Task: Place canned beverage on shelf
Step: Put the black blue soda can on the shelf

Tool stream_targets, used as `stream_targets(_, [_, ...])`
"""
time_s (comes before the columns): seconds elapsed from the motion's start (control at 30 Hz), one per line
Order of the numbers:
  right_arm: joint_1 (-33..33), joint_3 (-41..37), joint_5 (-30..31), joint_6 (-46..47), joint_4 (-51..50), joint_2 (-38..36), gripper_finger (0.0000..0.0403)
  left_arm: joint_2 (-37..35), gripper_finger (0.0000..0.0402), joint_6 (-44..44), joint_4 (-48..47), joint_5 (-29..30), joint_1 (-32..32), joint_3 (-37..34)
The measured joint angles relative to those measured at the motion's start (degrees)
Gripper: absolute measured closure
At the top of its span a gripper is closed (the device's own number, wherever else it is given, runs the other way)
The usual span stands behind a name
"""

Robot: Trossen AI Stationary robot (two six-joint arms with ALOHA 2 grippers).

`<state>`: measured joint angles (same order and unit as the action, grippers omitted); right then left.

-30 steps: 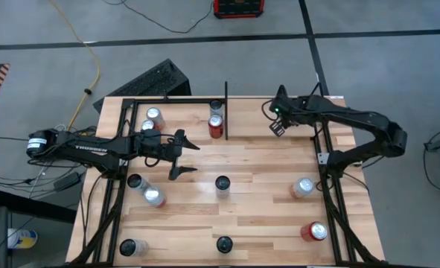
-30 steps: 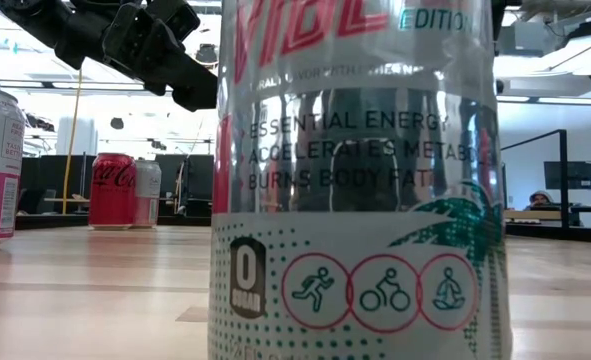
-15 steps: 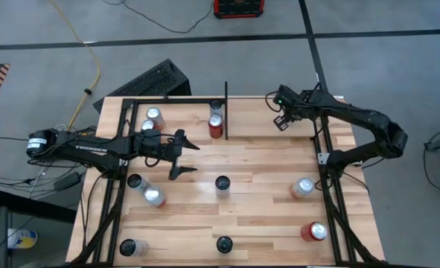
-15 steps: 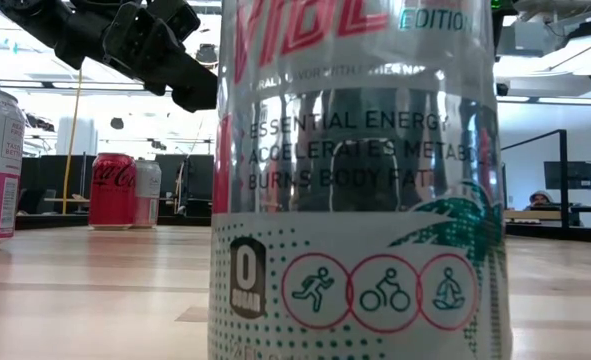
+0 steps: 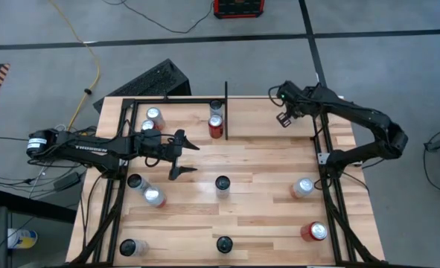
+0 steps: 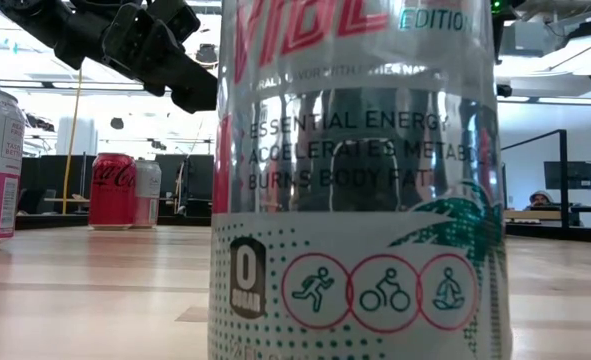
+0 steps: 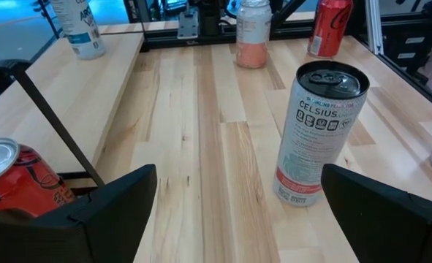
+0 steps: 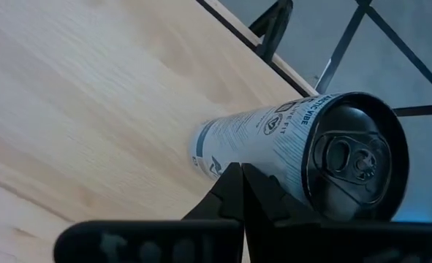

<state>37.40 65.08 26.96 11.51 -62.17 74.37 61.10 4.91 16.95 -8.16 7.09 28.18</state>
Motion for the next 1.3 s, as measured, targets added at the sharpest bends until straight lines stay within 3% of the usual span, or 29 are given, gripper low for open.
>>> stream_targets(0.67, [6.0, 0.0, -0.1, -3.2, 2.7, 0.0, 0.0384, 0.0, 0.0028, 0.4, 0.0, 0.0, 0.0, 0.0])
stream_targets(0.9, [4.6, 0.0, -6.0, -4.1, 1.0, 0.0, 0.0384, 0.0, 0.0028, 0.8, 0.0, 0.0, 0.0, 0.0])
stream_targets(1.13, [3.0, 0.0, -5.7, 0.6, -6.1, 0.0, 0.0383, 0.0, 0.0028, 1.0, 0.1, 0.0, 0.0, 0.0])
stream_targets(1.3, [3.1, 0.0, -2.2, 2.0, -6.4, 0.0, 0.0383, 0.0, 0.0028, 0.5, 0.1, 0.0, 0.0, 0.0])
